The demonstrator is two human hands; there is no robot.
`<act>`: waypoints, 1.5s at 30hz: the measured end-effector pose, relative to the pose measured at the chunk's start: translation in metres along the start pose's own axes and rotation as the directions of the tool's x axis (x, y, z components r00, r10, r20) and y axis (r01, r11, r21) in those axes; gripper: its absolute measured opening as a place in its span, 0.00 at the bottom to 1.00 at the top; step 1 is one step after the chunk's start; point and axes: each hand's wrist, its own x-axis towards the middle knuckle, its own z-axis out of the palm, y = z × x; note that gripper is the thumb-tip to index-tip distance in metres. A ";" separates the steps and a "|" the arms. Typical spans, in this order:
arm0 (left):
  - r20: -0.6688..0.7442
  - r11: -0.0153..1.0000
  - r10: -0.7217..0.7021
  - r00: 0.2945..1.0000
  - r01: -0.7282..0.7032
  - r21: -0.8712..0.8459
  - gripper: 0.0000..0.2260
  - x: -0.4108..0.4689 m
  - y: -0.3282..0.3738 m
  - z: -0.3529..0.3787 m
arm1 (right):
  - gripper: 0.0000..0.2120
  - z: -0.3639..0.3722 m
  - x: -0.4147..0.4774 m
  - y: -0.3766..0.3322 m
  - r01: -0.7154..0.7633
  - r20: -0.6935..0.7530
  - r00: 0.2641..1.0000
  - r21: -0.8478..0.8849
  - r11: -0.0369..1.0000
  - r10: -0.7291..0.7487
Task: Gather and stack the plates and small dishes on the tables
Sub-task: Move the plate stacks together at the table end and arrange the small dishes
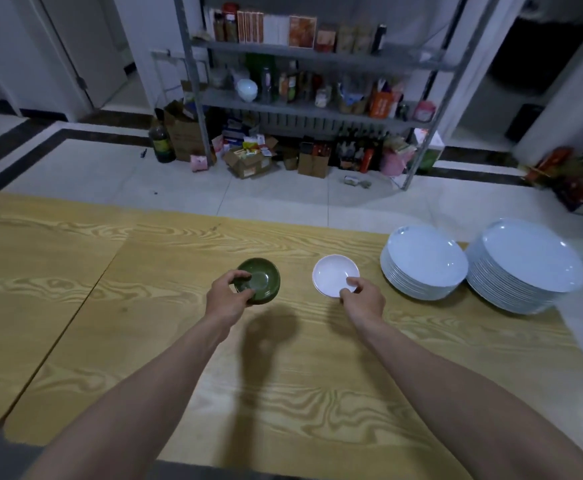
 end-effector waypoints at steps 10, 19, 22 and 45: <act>0.054 0.997 0.022 0.998 -0.027 0.079 0.14 0.038 0.029 0.078 | 0.17 -0.026 0.074 0.008 -0.064 -0.029 0.997 0.046 0.997 0.066; 0.071 0.990 -0.018 0.997 0.007 0.144 0.14 0.082 0.019 0.126 | 0.17 -0.024 0.126 0.022 -0.170 -0.017 0.985 0.048 0.984 0.171; 0.090 0.987 -0.036 0.995 0.021 0.158 0.14 0.096 0.018 0.138 | 0.17 -0.017 0.138 0.027 -0.226 -0.024 0.973 0.087 0.970 0.228; 0.167 0.983 -0.125 0.978 0.099 0.154 0.15 0.172 -0.010 0.172 | 0.17 0.032 0.213 0.060 -0.359 -0.030 0.931 0.105 0.927 0.364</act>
